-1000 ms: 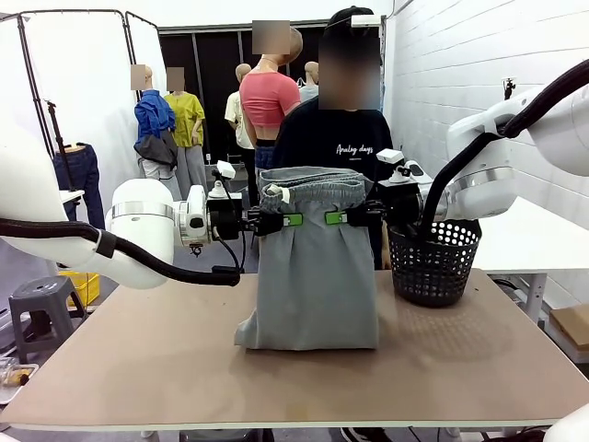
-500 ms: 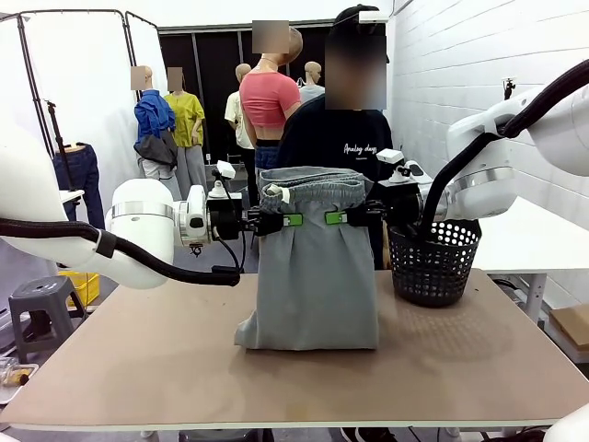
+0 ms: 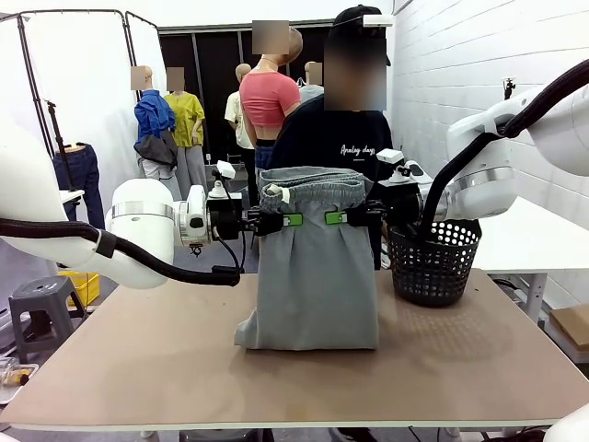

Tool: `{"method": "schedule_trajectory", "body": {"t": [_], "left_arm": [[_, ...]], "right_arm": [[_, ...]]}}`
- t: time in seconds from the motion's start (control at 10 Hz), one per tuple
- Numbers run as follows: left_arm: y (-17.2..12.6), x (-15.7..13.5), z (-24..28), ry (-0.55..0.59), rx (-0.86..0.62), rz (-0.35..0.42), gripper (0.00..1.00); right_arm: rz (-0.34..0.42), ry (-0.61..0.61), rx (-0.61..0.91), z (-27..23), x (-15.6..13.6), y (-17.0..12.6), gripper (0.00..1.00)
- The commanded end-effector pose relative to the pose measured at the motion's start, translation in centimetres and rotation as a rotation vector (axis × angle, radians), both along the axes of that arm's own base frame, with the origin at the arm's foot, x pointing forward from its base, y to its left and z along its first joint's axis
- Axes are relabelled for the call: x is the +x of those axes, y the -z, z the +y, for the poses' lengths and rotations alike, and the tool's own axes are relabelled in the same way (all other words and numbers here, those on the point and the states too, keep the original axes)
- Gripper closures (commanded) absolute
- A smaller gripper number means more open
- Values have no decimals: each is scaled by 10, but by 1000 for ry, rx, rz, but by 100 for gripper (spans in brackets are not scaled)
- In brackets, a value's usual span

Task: Fold the training pants.
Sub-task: Fold the Training pants in half.

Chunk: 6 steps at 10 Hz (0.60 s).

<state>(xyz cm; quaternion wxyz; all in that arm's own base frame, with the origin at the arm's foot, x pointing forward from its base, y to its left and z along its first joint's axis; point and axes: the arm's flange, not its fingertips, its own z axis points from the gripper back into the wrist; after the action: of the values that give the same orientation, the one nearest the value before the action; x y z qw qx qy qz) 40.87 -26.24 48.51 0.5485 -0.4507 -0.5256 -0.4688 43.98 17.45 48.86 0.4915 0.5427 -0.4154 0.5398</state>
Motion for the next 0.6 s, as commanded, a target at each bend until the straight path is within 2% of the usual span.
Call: {"method": "schedule_trajectory", "body": {"t": [0.0, 0.5], "left_arm": [[-6, -1, -1, -4, -5, -10, 100], [-6, -1, -1, -4, -5, -10, 100]], "right_arm": [[12, -3, 25, 1, -2, -1, 100], [12, -3, 25, 1, -2, -1, 100]]}}
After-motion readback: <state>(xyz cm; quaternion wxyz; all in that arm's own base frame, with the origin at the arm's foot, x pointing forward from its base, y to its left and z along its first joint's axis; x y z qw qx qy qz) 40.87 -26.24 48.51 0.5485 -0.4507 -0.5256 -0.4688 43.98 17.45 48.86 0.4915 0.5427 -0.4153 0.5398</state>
